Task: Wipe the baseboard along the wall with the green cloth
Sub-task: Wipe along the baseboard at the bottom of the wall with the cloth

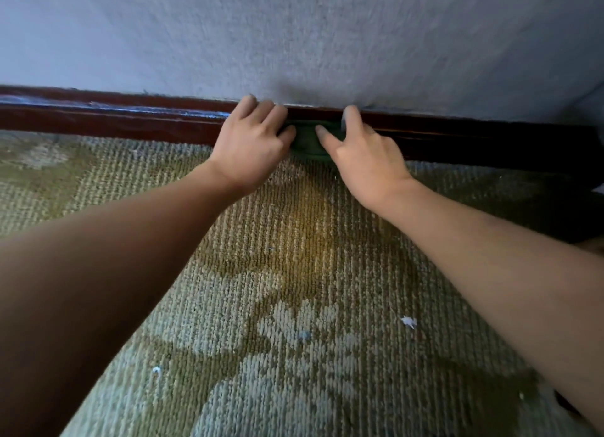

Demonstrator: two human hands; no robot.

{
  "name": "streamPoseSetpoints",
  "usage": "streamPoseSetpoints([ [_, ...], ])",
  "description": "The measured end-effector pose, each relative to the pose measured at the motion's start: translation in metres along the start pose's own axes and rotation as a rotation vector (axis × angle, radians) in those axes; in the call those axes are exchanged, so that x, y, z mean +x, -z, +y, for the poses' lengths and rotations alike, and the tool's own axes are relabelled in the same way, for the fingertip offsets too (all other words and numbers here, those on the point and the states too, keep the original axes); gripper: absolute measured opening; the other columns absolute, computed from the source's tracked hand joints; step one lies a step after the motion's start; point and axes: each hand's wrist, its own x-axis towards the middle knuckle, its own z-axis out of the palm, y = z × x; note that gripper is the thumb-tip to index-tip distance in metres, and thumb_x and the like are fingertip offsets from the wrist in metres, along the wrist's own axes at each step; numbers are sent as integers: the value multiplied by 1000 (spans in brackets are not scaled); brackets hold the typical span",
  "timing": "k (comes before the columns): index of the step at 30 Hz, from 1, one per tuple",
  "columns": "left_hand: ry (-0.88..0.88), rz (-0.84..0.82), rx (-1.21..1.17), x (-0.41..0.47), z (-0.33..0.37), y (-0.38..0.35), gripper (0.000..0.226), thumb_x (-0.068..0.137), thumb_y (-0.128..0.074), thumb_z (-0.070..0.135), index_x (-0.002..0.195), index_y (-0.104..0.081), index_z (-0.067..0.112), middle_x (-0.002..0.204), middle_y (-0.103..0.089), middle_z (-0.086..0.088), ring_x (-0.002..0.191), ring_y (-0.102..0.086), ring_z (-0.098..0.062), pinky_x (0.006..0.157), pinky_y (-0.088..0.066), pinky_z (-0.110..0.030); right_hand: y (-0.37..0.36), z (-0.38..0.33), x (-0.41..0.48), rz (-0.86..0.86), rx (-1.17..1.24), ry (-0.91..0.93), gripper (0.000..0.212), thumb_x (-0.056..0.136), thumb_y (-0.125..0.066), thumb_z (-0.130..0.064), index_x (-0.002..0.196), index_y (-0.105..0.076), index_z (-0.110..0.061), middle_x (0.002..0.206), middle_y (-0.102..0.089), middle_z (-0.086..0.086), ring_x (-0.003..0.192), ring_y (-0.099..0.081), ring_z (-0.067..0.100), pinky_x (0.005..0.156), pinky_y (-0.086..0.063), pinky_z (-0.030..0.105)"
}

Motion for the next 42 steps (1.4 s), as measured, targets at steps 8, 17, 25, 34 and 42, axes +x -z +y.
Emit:
streamPoseSetpoints([
  [8, 50, -19, 29, -5, -23, 9, 17, 73, -53, 2, 76, -70, 3, 67, -57, -14, 65, -57, -27, 62, -43, -32, 14, -14, 16, 86, 170, -73, 37, 99, -35, -21, 133, -34, -7, 120, -46, 20, 92, -52, 35, 65, -32, 36],
  [17, 207, -116, -140, -7, -22, -6, 17, 78, -55, 2, 87, -70, 1, 81, -58, -19, 81, -56, -33, 75, -35, -39, 5, -12, 21, -54, 147, -28, 50, 95, -38, -9, 141, -27, -24, 129, -36, 18, 63, -44, 27, 58, -31, 37],
  [25, 252, -158, -222, -6, -23, -3, 18, 83, -57, 5, 95, -69, 4, 92, -57, -17, 90, -52, -32, 78, -28, -38, 7, -17, 16, -96, 181, -32, 51, 93, -43, -7, 138, -33, -28, 132, -28, 19, 69, -48, 33, 58, -35, 36],
  [34, 204, -77, -152, -18, -26, 4, 18, 64, -69, -4, 81, -71, 1, 73, -59, -18, 70, -59, -32, 65, -44, -36, 13, -23, 15, -25, 155, -4, 43, 95, -44, -10, 134, -30, -21, 124, -34, 15, 94, -49, 33, 61, -33, 34],
  [42, 254, -125, -222, -16, -28, -9, 17, 68, -68, -5, 84, -71, -1, 78, -60, -20, 74, -59, -34, 65, -42, -37, 3, -24, 24, -54, 227, -23, 47, 94, -43, -13, 136, -31, -28, 116, -35, 12, 69, -42, 26, 58, -31, 35],
])
